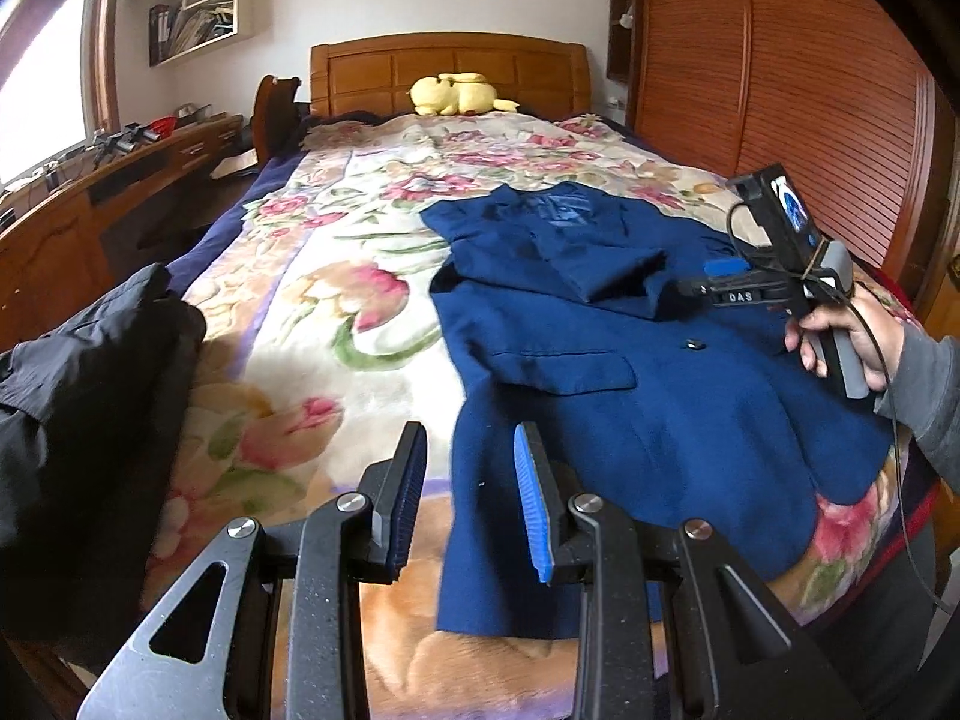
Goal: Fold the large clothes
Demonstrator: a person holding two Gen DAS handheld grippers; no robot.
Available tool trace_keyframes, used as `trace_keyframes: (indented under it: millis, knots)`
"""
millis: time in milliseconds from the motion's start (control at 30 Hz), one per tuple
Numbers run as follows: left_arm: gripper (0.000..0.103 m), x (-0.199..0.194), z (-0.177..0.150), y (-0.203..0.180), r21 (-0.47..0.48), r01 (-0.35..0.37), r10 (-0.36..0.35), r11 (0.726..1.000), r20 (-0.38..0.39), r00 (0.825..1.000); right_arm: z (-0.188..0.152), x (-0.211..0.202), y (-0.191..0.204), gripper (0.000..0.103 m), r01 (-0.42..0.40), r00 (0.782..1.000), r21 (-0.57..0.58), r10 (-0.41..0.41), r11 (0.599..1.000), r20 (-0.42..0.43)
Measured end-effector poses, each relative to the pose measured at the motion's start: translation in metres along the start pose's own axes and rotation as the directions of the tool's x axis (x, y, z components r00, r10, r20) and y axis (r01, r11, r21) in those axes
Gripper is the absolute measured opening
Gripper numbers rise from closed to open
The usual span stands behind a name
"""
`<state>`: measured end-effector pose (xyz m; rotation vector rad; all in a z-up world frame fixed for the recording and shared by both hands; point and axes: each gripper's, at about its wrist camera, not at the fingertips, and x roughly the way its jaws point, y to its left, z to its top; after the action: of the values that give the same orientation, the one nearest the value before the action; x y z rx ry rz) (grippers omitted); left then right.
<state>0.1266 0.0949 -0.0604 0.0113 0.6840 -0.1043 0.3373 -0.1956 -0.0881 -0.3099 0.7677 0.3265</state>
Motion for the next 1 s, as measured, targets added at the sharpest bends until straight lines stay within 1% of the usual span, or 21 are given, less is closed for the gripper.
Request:
trace_keyframes:
  millis: [67, 133, 233, 300, 367, 433, 500, 600, 633, 667, 700, 733, 767, 800, 900, 1000]
  knots:
    - [0.031, 0.002, 0.001, -0.004, 0.001, 0.008, -0.008, 1.000, -0.003, 1.000, 0.014, -0.004, 0.005, 0.058, -0.011, 1.000, -0.012, 0.011, 1.000, 0.029]
    - [0.031, 0.005, 0.002, -0.005, -0.008, 0.019, -0.019, 1.000, -0.003, 1.000, 0.019, -0.004, 0.012, 0.058, -0.047, 0.997, -0.023, 0.049, 0.999, 0.051]
    - [0.031, 0.010, 0.002, -0.005, -0.023, 0.029, -0.029, 0.999, -0.004, 1.000, 0.027, 0.001, 0.026, 0.058, -0.090, 0.993, -0.057, 0.094, 0.994, 0.074]
    - [0.031, 0.015, 0.001, -0.004, -0.030, 0.032, -0.032, 0.999, -0.013, 0.999, 0.033, 0.010, 0.035, 0.058, -0.125, 0.989, -0.070, 0.130, 0.990, 0.071]
    - [0.031, 0.021, -0.001, -0.002, -0.036, 0.030, -0.031, 0.999, -0.024, 0.999, 0.042, 0.033, 0.040, 0.058, -0.137, 0.988, -0.080, 0.142, 0.987, 0.059]
    - [0.031, 0.025, -0.004, 0.001, -0.041, 0.028, -0.029, 0.999, -0.035, 0.999, 0.048, 0.047, 0.048, 0.058, -0.145, 0.988, -0.091, 0.149, 0.985, 0.033]
    - [0.031, 0.029, -0.008, 0.004, -0.047, 0.031, -0.033, 0.998, -0.049, 0.998, 0.053, 0.065, 0.051, 0.058, -0.138, 0.990, -0.103, 0.139, 0.985, 0.002]
    - [0.031, 0.033, -0.012, 0.005, -0.040, 0.047, -0.050, 0.998, -0.072, 0.996, 0.055, 0.090, 0.056, 0.058, -0.116, 0.992, -0.126, 0.107, 0.985, -0.073]
    - [0.031, 0.034, -0.014, 0.005, -0.035, 0.049, -0.052, 0.998, -0.079, 0.996, 0.054, 0.097, 0.056, 0.058, -0.105, 0.992, -0.138, 0.094, 0.985, -0.089]
    - [0.031, 0.034, -0.016, 0.005, -0.028, 0.045, -0.047, 0.999, -0.084, 0.995, 0.053, 0.099, 0.056, 0.058, -0.090, 0.993, -0.149, 0.078, 0.985, -0.083]
    - [0.031, 0.034, -0.017, 0.005, -0.022, 0.040, -0.042, 0.999, -0.088, 0.995, 0.051, 0.096, 0.054, 0.052, -0.076, 0.996, -0.155, 0.067, 0.985, -0.063]
    - [0.031, 0.033, -0.019, 0.005, -0.020, 0.038, -0.040, 0.999, -0.089, 0.995, 0.050, 0.092, 0.052, 0.028, -0.073, 0.997, -0.156, 0.067, 0.985, -0.043]
    - [0.032, 0.032, -0.021, 0.006, -0.022, 0.040, -0.042, 0.999, -0.090, 0.995, 0.048, 0.088, 0.050, 0.017, -0.080, 0.997, -0.157, 0.076, 0.984, -0.032]
    - [0.032, 0.030, -0.022, 0.007, -0.027, 0.045, -0.047, 0.999, -0.092, 0.995, 0.046, 0.083, 0.048, 0.010, -0.067, 0.998, -0.163, 0.064, 0.984, -0.020]
    - [0.032, 0.027, -0.028, 0.009, -0.031, 0.036, -0.039, 0.999, -0.100, 0.994, 0.039, 0.061, 0.042, 0.008, -0.048, 0.998, -0.165, 0.055, 0.985, 0.040]
    - [0.033, 0.028, -0.036, 0.013, -0.051, 0.032, -0.037, 0.998, -0.117, 0.992, 0.030, 0.027, 0.024, 0.008, -0.051, 0.992, -0.090, 0.061, 0.995, 0.111]
